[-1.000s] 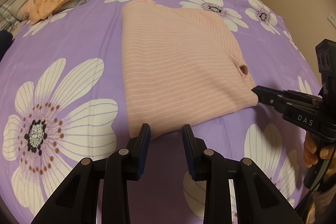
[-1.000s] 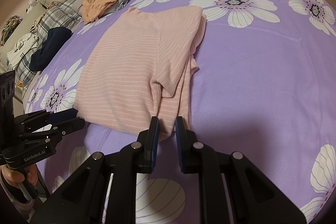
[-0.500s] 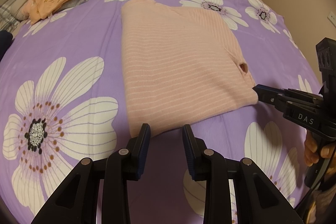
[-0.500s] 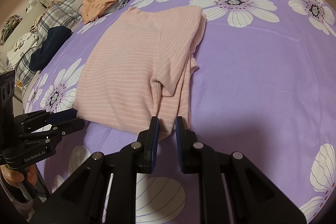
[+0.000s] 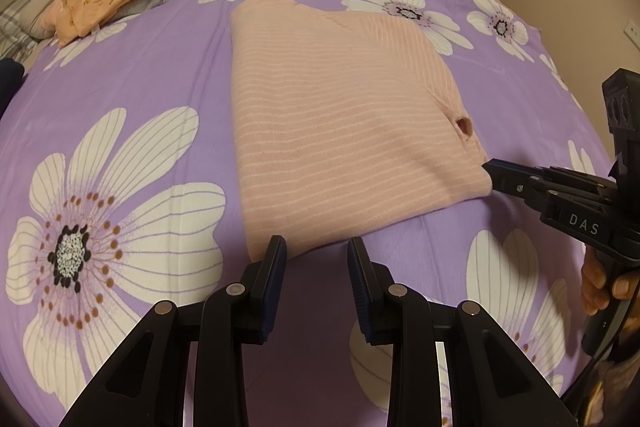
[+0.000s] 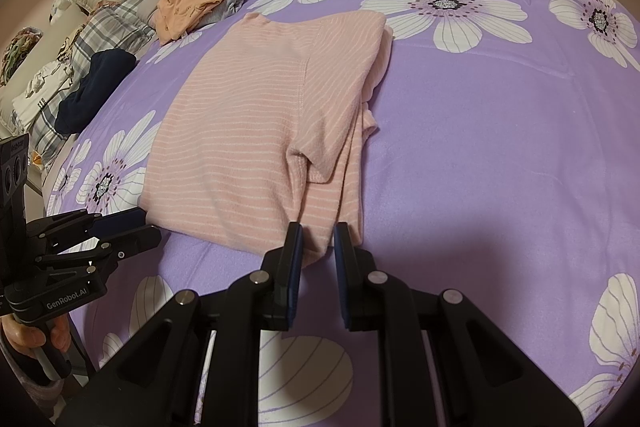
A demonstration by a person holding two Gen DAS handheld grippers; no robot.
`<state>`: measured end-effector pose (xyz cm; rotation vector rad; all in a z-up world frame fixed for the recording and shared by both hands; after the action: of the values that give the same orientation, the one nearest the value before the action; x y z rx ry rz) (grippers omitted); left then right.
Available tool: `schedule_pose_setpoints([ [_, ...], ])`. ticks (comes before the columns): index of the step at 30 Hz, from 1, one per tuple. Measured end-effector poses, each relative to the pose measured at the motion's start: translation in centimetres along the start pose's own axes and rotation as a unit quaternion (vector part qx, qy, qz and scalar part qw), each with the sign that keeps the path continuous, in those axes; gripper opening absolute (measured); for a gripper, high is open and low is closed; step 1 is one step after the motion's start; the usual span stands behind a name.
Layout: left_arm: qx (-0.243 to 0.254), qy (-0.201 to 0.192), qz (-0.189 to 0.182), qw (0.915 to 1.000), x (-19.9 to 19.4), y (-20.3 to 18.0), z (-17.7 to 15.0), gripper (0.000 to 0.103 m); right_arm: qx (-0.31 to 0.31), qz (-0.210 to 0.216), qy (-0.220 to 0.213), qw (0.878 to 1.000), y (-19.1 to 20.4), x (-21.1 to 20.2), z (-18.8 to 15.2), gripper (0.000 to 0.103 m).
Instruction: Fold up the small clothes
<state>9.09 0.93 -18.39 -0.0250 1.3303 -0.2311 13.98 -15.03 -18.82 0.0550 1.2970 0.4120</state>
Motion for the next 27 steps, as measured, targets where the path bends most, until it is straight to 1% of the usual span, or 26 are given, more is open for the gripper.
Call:
schedule_pose_setpoints([
  [27,0.001,0.003,0.001,1.0,0.15,0.19,-0.2,0.031,0.001,0.0,0.0,1.0,-0.01,0.14,-0.22,0.016],
])
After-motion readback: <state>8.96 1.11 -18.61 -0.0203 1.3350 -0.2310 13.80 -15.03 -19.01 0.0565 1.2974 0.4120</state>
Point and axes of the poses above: each gripper's, at about its wrist camera, not at the fingertips, and x roughly the way its jaws point, y to its left, z to its top, the point moved 8 cm from there along x, roughly the way its jaws point, and after that the axes turned 15 degrees about y, right-handed, at the moved point
